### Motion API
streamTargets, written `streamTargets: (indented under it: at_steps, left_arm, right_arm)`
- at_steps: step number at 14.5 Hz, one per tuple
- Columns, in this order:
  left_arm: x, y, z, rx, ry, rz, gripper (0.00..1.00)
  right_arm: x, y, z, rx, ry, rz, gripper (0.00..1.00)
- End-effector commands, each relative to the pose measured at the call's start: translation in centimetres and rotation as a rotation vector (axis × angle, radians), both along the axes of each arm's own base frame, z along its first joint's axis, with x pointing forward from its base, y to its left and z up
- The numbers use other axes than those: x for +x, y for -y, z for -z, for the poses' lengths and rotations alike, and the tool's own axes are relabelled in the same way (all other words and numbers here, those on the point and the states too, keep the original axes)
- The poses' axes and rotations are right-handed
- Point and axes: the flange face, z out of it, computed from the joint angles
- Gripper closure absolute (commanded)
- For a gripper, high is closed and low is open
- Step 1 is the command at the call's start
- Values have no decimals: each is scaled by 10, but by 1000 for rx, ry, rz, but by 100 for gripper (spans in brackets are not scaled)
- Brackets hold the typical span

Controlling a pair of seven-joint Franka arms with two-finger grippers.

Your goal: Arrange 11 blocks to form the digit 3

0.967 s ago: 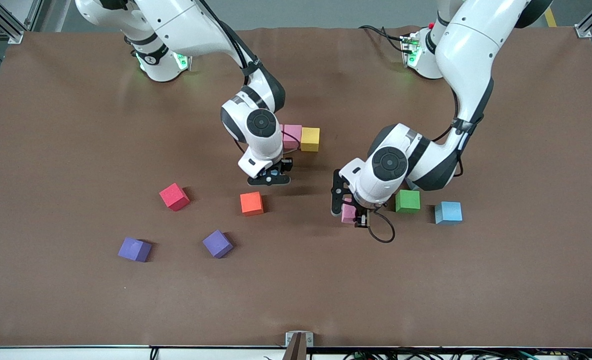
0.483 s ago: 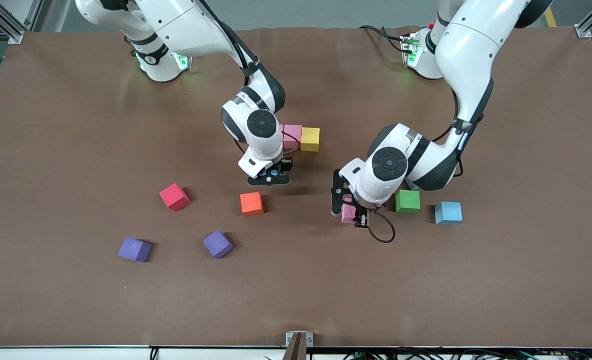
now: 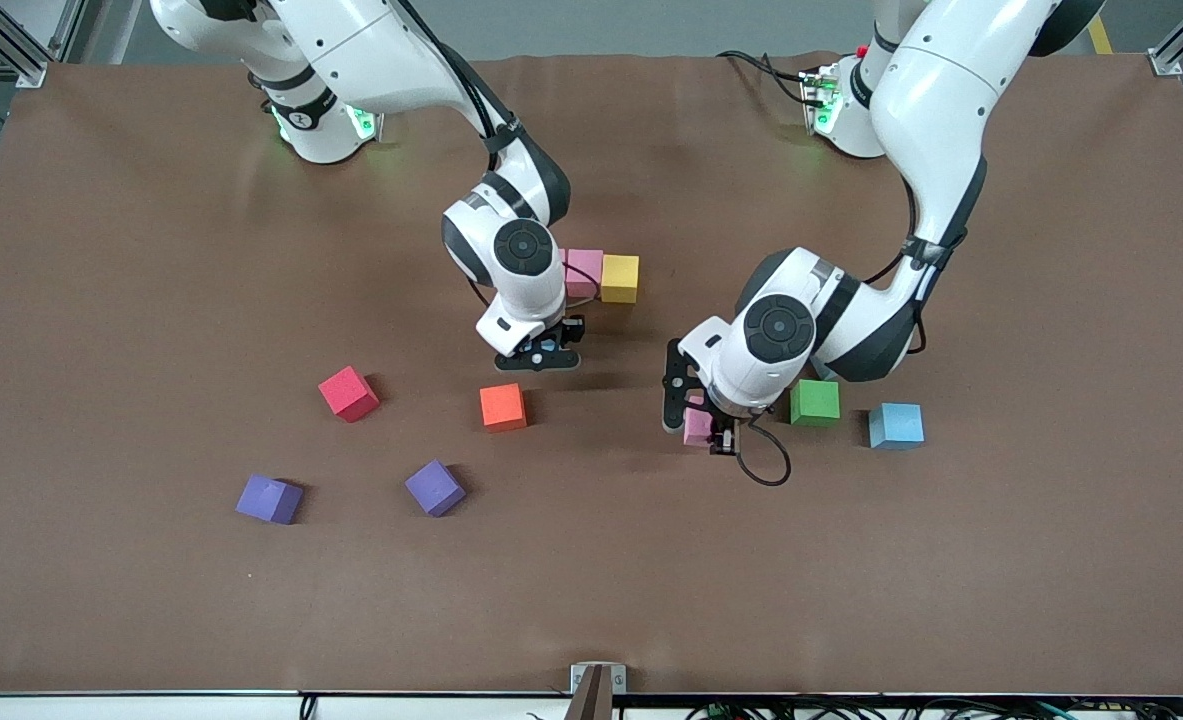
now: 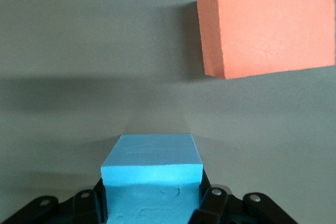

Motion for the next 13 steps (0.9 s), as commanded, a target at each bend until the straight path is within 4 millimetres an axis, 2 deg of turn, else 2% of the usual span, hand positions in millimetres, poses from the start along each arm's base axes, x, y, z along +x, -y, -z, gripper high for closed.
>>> streamTargets:
  at_steps: [1, 2, 3, 11, 13]
  left_arm:
    - [-2, 2, -2, 7, -1, 1, 79]
    - [-1, 1, -2, 8, -1, 0, 79]
    - [-1, 1, -2, 8, -1, 0, 79]
    - [-3, 5, -2, 7, 0, -21, 79]
    - [-12, 20, -2, 8, 0, -23, 79]
  right_arm:
    - [3, 7, 8, -10, -11, 31, 34]
    - [4, 8, 7, -9, -11, 35, 3]
    - [5, 7, 6, -8, -8, 34, 0]
    - [1, -2, 2, 21, -11, 77, 0]
    - [-1, -5, 2, 24, -12, 77, 0]
